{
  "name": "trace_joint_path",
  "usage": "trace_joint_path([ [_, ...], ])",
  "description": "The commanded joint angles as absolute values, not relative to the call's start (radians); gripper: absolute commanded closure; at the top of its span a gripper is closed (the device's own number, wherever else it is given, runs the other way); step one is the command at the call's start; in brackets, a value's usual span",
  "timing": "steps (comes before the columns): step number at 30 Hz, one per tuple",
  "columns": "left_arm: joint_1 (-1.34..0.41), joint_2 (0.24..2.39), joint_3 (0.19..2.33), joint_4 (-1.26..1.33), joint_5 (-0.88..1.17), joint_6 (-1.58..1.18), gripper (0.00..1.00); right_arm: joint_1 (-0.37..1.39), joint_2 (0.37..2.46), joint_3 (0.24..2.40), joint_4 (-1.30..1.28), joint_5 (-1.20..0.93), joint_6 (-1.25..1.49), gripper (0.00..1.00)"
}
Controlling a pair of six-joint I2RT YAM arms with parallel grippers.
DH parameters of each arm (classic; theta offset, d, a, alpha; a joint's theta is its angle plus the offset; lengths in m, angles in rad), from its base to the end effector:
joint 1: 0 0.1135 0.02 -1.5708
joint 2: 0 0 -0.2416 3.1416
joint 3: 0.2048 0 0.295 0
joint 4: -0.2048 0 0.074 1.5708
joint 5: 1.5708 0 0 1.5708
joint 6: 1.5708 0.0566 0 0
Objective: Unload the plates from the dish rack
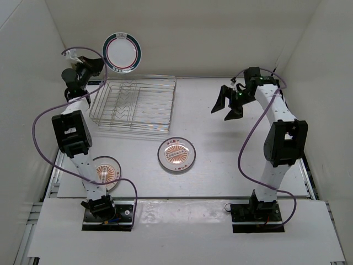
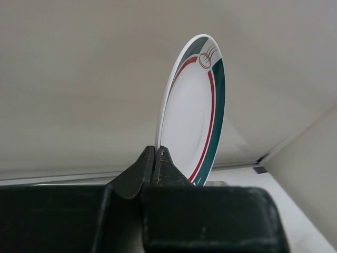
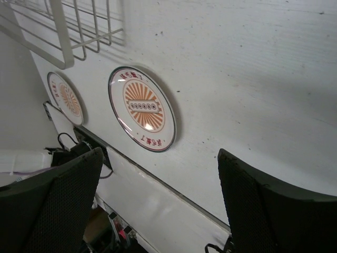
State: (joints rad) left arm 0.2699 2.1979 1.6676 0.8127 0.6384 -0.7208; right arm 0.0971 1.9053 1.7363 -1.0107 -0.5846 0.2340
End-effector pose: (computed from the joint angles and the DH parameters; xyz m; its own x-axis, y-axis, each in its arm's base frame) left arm 0.5449 0.1157 0.2481 -0.0210 -0.5557 -0.8311 0.4308 0.7451 -0.5091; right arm 0.4352 0.0738 0.2402 -0.9624 0.1006 -0.2525 -0.0690 0.8083 0.5847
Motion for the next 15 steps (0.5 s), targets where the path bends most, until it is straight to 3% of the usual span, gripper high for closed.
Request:
trace_joint_path([
  [1,0.230,2.004,1.567,0.896,0.611,-0.808,1.00,0.115,1.830,1.733,-0.918,-0.640,0.311,0.10],
  [9,0.111,1.709,1.237,0.755,0.670,-0.864,1.00,0.118,1.671,1.499,-0.597,-0.850,0.472,0.10],
  [15,-0.033,1.457,1.016,0.565,0.695,-0.867,1.00,0.115,1.640,1.468,-0.422,-0.954,0.659,0.10],
])
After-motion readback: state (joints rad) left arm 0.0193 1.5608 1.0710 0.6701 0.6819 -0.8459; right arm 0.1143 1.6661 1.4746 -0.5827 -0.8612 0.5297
